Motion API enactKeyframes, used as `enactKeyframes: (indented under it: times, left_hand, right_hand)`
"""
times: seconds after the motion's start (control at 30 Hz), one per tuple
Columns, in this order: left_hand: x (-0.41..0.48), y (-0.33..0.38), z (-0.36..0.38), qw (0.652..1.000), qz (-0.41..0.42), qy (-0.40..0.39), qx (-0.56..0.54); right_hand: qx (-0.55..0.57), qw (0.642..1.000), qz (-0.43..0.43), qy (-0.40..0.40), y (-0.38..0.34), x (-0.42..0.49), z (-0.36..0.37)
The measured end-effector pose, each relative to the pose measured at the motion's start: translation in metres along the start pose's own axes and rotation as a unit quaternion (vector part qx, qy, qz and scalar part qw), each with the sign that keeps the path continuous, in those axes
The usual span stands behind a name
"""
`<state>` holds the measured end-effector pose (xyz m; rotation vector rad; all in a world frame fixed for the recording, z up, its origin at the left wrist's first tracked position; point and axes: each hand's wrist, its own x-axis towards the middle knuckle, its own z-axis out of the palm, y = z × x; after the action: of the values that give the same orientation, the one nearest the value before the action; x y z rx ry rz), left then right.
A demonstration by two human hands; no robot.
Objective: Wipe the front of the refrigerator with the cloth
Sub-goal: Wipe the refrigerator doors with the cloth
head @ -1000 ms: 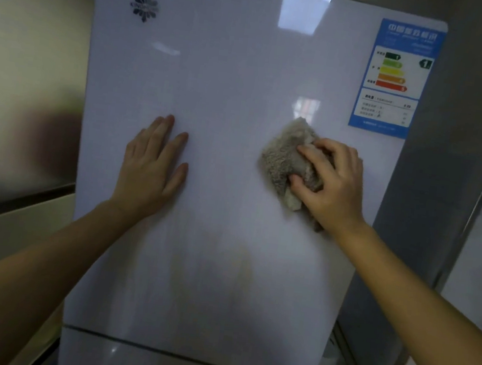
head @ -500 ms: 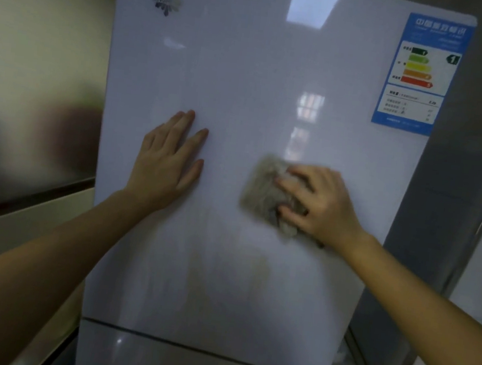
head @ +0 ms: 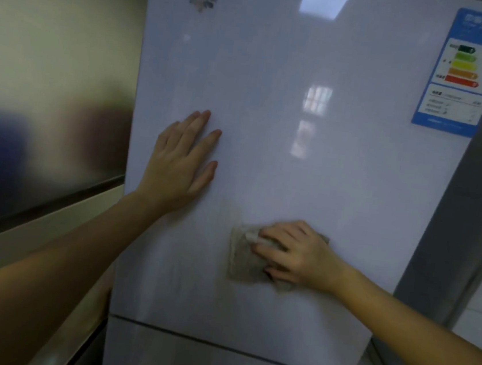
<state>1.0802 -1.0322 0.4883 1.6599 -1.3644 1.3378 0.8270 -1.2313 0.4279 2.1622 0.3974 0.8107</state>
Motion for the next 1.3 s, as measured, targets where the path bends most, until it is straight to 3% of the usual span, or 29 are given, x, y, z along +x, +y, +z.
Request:
enactKeyframes:
  times: [0.17,0.4,0.63,0.83,1.0,1.13,1.2,1.3]
  left_hand:
    - [-0.047,-0.036,-0.005,0.996,-0.089,0.015,-0.007]
    - [-0.127,-0.059,0.007,0.995,-0.094,-0.009,-0.010]
    - [-0.182,-0.065,0.018,0.995,-0.087,-0.044,-0.022]
    - [-0.189,-0.068,0.024,0.998,-0.055,-0.034,-0.016]
    - [-0.189,-0.072,0.024,0.997,-0.054,-0.045,-0.019]
    - [-0.189,-0.070,0.023,0.997,-0.058,-0.042,-0.029]
    - [-0.190,-0.070,0.023,0.997,-0.061,-0.046,-0.033]
    - [-0.190,-0.071,0.024,0.997,-0.058,-0.045,-0.030]
  right_hand:
    - [-0.020,0.987,0.136,0.084,0.037,0.046,-0.027]
    - [-0.017,0.961,0.225,0.157,0.056,0.135,-0.038]
    - [0.020,0.980,0.165,0.113,-0.004,0.151,0.006]
    - [0.019,0.999,0.026,0.036,-0.027,0.144,0.021]
    - [0.007,0.988,0.126,0.094,0.011,0.175,-0.002]
    - [0.029,0.972,0.198,0.121,-0.002,0.191,0.005]
    - [0.040,0.980,0.170,0.094,-0.026,0.183,0.021]
    - [0.052,0.996,0.064,0.034,-0.067,0.149,0.047]
